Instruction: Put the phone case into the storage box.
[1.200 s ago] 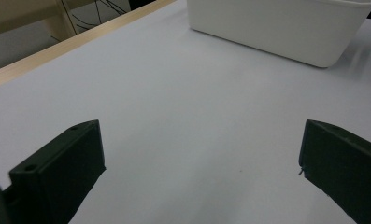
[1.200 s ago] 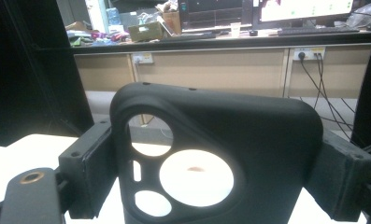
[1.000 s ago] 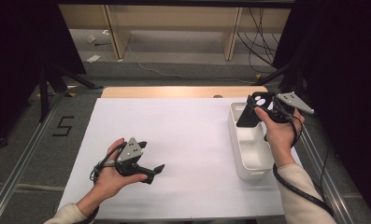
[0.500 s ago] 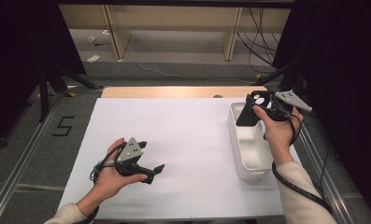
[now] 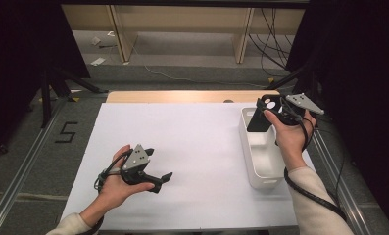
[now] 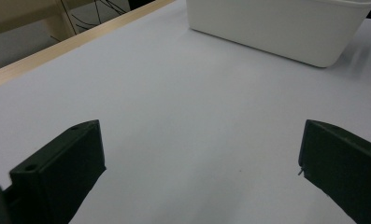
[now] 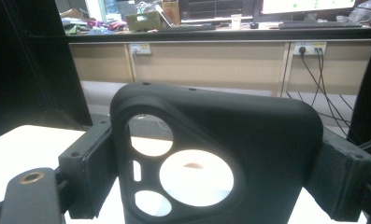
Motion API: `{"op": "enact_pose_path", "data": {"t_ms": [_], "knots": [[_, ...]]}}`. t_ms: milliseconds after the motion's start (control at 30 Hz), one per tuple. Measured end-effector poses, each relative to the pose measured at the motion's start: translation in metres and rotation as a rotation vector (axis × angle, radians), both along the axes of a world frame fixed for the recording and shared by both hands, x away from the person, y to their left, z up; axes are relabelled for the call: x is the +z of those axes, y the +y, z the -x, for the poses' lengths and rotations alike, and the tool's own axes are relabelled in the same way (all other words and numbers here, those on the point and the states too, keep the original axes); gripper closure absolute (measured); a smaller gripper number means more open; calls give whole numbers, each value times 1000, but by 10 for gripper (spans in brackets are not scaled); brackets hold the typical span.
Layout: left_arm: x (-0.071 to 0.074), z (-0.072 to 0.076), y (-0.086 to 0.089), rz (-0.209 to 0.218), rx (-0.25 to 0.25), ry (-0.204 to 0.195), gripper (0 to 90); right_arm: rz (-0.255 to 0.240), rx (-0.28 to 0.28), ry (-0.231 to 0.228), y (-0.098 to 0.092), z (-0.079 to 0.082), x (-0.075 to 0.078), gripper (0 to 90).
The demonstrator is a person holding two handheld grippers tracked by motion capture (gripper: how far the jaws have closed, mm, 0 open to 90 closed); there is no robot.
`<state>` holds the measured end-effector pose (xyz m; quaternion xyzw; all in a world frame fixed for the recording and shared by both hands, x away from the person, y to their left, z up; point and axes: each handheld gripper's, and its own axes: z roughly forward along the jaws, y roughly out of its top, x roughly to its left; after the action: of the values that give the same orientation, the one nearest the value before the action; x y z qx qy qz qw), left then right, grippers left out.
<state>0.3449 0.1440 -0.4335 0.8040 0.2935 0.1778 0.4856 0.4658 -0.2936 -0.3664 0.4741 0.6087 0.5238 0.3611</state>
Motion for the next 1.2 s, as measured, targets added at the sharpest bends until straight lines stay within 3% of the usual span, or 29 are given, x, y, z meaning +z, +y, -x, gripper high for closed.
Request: {"op": "enact_pose_path", "data": {"t_ms": [1200], "knots": [[0, 0, -1, 2, -4, 0, 0, 45, 2, 68, 6, -21, -10, 156]]}}
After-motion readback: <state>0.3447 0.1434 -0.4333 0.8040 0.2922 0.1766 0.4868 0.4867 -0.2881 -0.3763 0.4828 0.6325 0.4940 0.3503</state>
